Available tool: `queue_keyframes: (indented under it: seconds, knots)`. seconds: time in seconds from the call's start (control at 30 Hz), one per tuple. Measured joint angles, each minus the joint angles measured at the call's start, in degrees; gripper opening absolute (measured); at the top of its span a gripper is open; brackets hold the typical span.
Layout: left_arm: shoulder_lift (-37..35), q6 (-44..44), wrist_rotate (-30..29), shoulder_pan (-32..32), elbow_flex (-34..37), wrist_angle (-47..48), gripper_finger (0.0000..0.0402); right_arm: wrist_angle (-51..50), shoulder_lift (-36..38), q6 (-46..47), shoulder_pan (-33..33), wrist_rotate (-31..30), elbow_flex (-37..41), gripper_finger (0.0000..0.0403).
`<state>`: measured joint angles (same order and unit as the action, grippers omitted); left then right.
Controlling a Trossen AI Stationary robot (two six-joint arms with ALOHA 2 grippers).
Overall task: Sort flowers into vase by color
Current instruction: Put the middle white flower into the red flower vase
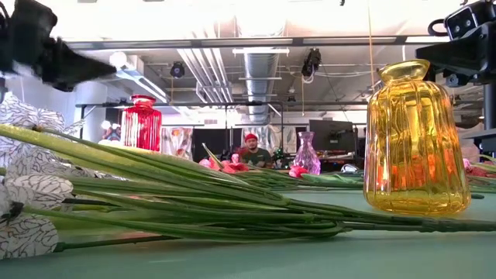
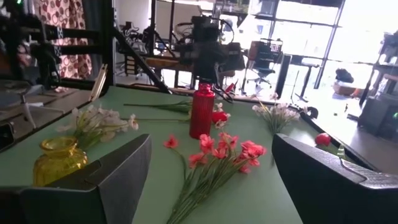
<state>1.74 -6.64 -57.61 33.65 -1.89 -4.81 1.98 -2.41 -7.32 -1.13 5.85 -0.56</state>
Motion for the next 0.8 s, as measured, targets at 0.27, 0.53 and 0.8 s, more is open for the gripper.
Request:
queue_keyframes:
  seconds: [0.27,0.53,0.8]
  knots:
    - [-0.02,10.81,-0.96,-0.02,-0.11,-22.74,0.0035,0.06,0.02,-2.12,0.00,-0.42,0.00,0.0327]
    - [0.00,16.28,-4.60,-0.09,-0.20,-27.56,0.0035,0.62,-0.35,24.27,-0.02,-15.28,-0.02,0.0327]
    - [3.23,25.51,-6.91,0.04,-0.24,-25.67,0.0025,1.94,-0.37,37.35,-0.04,-25.03,-0.02,0.0327]
